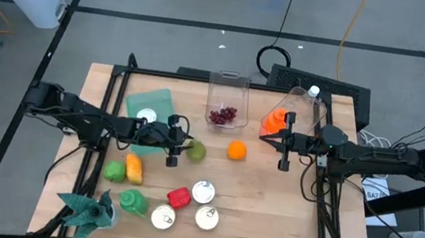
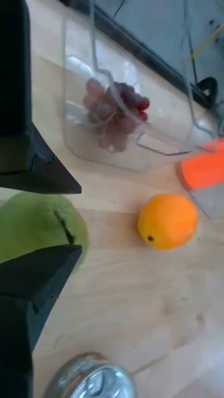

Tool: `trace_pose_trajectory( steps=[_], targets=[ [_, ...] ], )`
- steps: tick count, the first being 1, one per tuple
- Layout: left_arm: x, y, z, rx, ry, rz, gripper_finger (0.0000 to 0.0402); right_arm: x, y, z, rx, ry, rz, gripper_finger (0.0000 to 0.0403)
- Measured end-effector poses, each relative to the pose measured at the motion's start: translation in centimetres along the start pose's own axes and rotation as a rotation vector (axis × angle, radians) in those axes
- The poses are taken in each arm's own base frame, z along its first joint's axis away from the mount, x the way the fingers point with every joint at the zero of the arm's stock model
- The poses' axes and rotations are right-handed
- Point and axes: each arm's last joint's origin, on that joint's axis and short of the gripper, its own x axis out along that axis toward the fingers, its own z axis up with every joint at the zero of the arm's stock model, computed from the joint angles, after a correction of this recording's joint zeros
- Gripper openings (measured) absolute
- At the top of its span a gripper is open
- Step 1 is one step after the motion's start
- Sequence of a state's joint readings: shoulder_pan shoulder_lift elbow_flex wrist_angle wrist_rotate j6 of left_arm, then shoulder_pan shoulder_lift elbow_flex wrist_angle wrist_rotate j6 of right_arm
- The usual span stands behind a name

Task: Pick & Place Food Item
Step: Put the green pear into the left transparent bin

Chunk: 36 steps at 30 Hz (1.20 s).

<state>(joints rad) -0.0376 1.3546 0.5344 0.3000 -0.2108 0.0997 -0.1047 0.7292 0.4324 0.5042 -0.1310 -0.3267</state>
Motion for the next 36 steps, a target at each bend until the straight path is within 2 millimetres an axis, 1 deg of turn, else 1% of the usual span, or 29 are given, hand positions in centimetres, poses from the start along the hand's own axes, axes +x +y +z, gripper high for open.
trace_pose_trajectory(
  steps=[3, 5, 9, 36],
  targets=[
    [0.28, -0.10, -0.44, 0.006, 0.027, -0.003, 0.0167, 0.00, 0.00, 0.00, 0.000, 0.000, 0.000, 0.0000],
    [0.45, -0.13, -0.26, 0.002, 0.009, -0.002, 0.0172, 0.01, 0.00, 0.00, 0.000, 0.000, 0.000, 0.0000],
    [0.46, -0.17, -0.29, 0.003, 0.007, -0.014, 0.0173, 0.00, 0.00, 0.01, 0.000, 0.000, 0.000, 0.0000],
    [0.46, -0.22, -0.13, 0.025, -0.011, -0.035, 0.0083, 0.00, -0.01, 0.01, 0.008, 0.000, 0.000, 0.0000]
  ],
)
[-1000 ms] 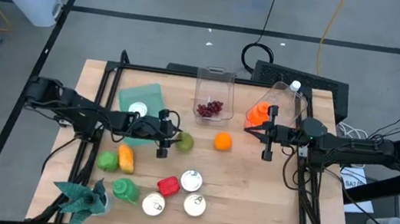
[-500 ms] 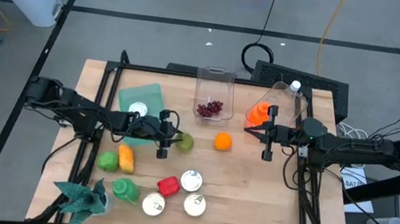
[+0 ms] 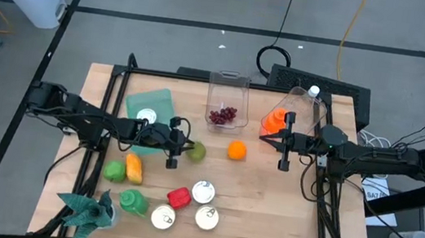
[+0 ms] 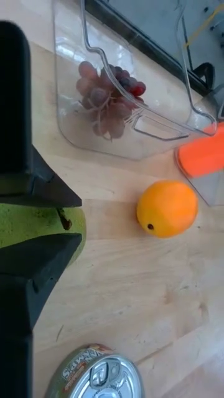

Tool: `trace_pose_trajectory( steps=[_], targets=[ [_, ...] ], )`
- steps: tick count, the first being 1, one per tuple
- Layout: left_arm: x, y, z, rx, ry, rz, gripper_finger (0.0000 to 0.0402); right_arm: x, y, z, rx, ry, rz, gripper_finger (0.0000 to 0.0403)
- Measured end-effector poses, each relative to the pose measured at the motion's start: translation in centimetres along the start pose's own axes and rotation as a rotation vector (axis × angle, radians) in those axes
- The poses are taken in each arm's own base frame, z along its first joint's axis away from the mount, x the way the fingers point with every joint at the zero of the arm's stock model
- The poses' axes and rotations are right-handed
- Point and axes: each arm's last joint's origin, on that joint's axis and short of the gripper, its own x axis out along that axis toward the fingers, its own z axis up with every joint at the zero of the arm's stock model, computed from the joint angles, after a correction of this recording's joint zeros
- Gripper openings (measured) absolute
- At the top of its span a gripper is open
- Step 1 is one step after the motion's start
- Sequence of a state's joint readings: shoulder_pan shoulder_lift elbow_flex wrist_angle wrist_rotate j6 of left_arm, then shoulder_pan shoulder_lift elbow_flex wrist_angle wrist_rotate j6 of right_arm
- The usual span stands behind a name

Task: Pick & Place Food Item
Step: Put the green pear into the left transparent bin, then put the pear into the left transparent bin

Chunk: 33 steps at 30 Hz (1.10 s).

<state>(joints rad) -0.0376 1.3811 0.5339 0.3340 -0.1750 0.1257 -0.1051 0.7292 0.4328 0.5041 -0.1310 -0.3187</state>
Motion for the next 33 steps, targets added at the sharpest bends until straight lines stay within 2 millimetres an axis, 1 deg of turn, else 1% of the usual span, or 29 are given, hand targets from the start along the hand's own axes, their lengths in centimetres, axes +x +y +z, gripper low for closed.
trace_pose_trajectory(
  steps=[4, 9, 15, 17, 20, 22, 25, 28, 31, 33],
  targets=[
    [0.0, 0.1, 0.0, -0.003, -0.005, -0.028, 0.0058, 0.0, 0.0, 0.0, 0.000, 0.000, 0.000, 0.0000],
    [0.1, 0.6, 0.1, -0.031, -0.023, -0.027, 0.0009, 0.0, 0.0, 0.0, 0.000, 0.000, 0.000, 0.0000],
    [0.1, 0.7, 0.2, -0.014, -0.026, -0.039, 0.0003, 0.0, 0.0, 0.0, 0.000, 0.000, 0.000, 0.0000],
    [0.1, 0.8, 0.9, -0.001, -0.046, -0.036, 0.0002, 0.0, 0.0, 0.0, 0.000, 0.000, 0.000, 0.0000],
    [0.0, 1.0, 2.9, 0.029, -0.080, -0.030, 0.0002, 0.0, 0.0, 0.0, 0.000, 0.000, 0.000, 0.0000],
    [0.0, 1.4, 4.2, 0.045, -0.061, -0.030, 0.0001, 0.0, 0.0, 0.0, 0.000, -0.001, 0.000, 0.0000],
    [-0.3, 2.1, 7.3, 0.061, -0.079, -0.035, 0.0001, 0.0, 0.0, 0.0, 0.000, -0.001, 0.000, 0.0000],
    [-1.0, 3.1, 10.5, 0.086, -0.111, -0.054, 0.0001, 0.0, 0.0, 0.0, 0.000, -0.001, 0.000, 0.0000],
    [-2.2, 4.5, 13.8, 0.075, -0.146, -0.068, 0.0001, 0.0, 0.0, 0.0, 0.000, -0.001, 0.000, 0.0000],
    [-3.0, 5.4, 15.2, 0.041, -0.144, -0.105, 0.0001, 0.0, 0.0, 0.0, 0.000, -0.001, 0.000, 0.0000]
  ],
)
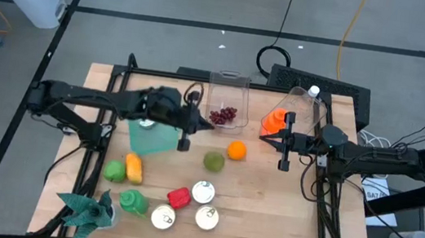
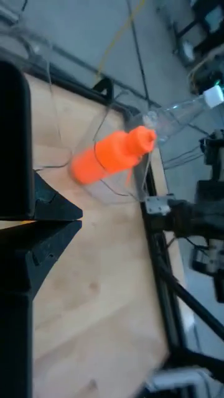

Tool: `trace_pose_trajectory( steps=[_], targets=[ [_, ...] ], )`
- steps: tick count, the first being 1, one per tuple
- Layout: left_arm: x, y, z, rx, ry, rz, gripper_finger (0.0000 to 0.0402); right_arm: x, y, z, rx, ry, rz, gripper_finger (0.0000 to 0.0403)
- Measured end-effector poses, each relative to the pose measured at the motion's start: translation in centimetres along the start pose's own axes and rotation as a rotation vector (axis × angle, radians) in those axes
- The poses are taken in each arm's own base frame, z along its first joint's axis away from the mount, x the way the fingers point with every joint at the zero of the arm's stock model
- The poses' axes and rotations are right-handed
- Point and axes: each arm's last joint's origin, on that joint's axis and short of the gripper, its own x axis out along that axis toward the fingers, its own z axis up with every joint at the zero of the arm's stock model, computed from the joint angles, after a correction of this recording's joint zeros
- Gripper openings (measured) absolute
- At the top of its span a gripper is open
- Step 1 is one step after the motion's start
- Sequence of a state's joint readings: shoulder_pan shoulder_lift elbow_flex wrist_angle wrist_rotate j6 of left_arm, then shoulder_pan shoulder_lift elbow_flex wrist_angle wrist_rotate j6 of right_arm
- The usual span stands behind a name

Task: Pick & Place Food Item
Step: Put the pear into the left transparent bin

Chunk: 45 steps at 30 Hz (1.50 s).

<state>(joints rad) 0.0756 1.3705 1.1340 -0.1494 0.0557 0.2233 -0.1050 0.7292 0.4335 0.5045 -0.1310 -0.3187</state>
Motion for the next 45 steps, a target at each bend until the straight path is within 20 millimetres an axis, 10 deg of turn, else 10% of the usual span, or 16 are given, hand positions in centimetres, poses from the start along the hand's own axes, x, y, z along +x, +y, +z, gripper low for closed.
trace_pose_trajectory(
  steps=[7, 18, 26, 45],
  targets=[
    [-0.1, -0.1, -0.3, -0.041, 0.069, -0.060, 0.0023, 0.0, 0.1, -0.2, 0.007, 0.017, 0.006, 0.0000],
    [8.7, -6.3, -6.6, 0.091, 0.309, -0.188, 0.0165, 0.0, 0.1, -0.2, 0.012, 0.017, 0.005, 0.0000],
    [10.6, -6.7, -8.8, 0.093, 0.390, -0.172, 0.0237, 0.0, 0.1, -0.2, 0.020, 0.023, 0.007, 0.0000],
    [9.6, -5.2, -8.5, 0.063, 0.400, -0.173, 0.0164, 0.0, 0.1, -0.3, 0.020, 0.029, 0.009, 0.0000]
  ],
)
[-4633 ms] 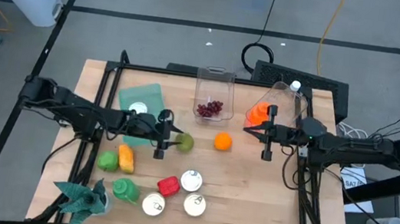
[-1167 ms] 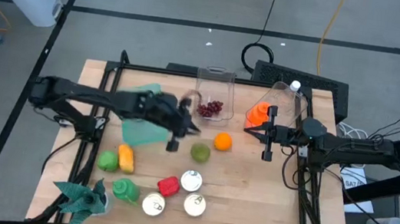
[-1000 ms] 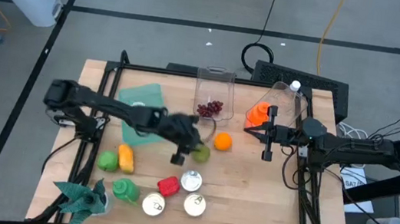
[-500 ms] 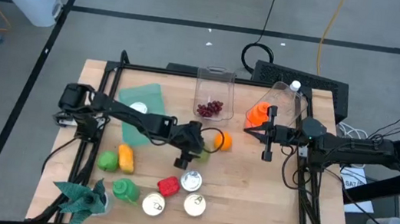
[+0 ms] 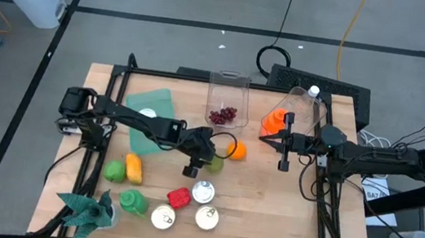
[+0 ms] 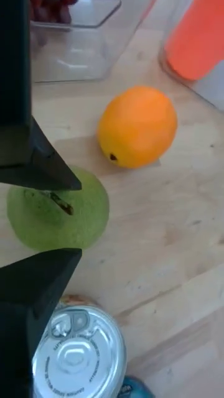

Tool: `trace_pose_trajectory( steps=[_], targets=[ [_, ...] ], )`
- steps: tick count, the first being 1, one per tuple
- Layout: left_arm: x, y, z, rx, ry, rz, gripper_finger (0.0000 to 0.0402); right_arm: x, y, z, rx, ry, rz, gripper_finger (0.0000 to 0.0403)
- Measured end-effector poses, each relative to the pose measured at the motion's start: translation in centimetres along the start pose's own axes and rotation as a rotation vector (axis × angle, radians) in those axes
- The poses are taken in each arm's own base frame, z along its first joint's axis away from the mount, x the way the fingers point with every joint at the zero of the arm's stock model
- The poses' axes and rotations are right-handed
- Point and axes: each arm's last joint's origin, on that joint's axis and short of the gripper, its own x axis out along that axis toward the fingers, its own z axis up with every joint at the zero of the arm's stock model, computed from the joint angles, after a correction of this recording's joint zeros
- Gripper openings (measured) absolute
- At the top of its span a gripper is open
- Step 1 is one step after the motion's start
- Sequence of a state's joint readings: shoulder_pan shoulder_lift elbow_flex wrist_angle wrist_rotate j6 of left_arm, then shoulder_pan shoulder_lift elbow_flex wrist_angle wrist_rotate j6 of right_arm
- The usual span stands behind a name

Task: Pick & Place Food Item
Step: Put the pear into the left transparent bin

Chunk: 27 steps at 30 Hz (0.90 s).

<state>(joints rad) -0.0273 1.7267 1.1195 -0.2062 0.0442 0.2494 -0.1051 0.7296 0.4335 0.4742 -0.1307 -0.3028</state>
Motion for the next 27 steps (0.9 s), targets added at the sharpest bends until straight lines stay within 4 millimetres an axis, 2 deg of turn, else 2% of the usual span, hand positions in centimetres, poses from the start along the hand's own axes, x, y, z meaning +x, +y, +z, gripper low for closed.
trace_pose_trajectory(
  steps=[13, 21, 27],
  targets=[
    [0.0, 1.1, -0.3, -0.047, 0.004, 0.041, 0.0109, 0.0, 0.0, 0.0, 0.002, -0.004, -0.001, 0.0000],
    [0.0, 1.2, -0.5, -0.040, 0.022, 0.038, 0.0010, 0.0, 0.0, 0.0, 0.002, -0.003, -0.001, 0.0000],
    [0.0, 0.7, -0.3, 0.016, 0.018, 0.041, 0.0004, 0.0, 0.0, 0.0, 0.002, -0.003, -0.001, 0.0000]
  ],
)
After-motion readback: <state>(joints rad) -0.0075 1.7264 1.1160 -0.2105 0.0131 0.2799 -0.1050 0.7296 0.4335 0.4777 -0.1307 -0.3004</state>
